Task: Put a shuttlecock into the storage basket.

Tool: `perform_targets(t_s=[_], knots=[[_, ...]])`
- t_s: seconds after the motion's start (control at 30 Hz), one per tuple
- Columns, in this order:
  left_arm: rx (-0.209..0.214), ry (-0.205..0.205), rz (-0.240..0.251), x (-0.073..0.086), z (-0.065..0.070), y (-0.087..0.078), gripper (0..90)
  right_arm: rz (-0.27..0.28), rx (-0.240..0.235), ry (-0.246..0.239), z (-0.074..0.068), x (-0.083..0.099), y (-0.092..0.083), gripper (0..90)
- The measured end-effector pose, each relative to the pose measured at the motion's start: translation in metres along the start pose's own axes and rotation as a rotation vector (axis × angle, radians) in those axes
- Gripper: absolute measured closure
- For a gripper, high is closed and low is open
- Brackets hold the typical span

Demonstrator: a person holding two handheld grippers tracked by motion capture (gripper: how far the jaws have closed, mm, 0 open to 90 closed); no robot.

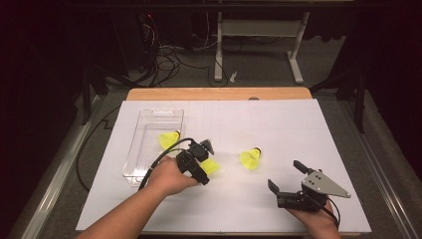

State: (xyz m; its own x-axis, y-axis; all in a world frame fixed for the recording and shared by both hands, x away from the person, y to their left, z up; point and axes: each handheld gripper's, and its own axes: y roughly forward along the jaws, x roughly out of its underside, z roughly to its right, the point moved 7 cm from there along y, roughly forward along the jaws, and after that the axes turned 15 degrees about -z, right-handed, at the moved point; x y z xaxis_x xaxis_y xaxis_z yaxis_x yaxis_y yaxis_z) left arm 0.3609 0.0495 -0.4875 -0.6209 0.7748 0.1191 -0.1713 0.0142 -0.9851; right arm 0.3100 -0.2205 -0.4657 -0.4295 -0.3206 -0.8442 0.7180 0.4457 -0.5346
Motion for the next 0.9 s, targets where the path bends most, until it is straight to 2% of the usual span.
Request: perform_targets(t_s=[0.1,0.13,0.17,0.2,0.23,0.33,0.57,0.7,0.9], knots=[[-0.004,-0.009,-0.021,-0.001,0.002,0.003,37.8,0.008,0.003,0.014,0.003,-0.001,-0.001,0.0],[-0.022,-0.012,-0.023,-0.002,0.000,0.002,39.0,0.007,0.003,0.012,0.003,-0.001,-0.001,0.0],[-0.035,-0.010,-0.017,-0.002,0.000,0.002,43.8,0.005,0.003,0.009,0.003,-0.001,-0.001,0.0],[-0.023,-0.010,-0.024,-0.003,0.000,0.002,46.1,0.005,0.003,0.008,0.003,-0.001,0.000,0.0],[-0.019,-0.025,-0.027,-0.003,-0.001,0.003,44.4,0.006,0.003,0.009,0.003,-0.001,0.000,0.0],[-0.022,-0.030,-0.032,-0.004,-0.003,0.005,43.7,0.008,0.002,0.004,0.001,-0.002,0.000,0.0],[-0.010,-0.028,-0.044,-0.007,-0.003,0.010,47.6,0.007,-0.005,-0.003,0.001,-0.002,0.001,0.0],[0.006,-0.025,-0.044,-0.007,-0.002,0.010,53.4,0.012,-0.005,0.000,0.001,-0.003,0.000,0.0],[-0.008,-0.026,-0.054,-0.006,-0.002,0.012,60.5,0.014,-0.004,-0.001,0.001,-0.003,-0.001,0.0]])
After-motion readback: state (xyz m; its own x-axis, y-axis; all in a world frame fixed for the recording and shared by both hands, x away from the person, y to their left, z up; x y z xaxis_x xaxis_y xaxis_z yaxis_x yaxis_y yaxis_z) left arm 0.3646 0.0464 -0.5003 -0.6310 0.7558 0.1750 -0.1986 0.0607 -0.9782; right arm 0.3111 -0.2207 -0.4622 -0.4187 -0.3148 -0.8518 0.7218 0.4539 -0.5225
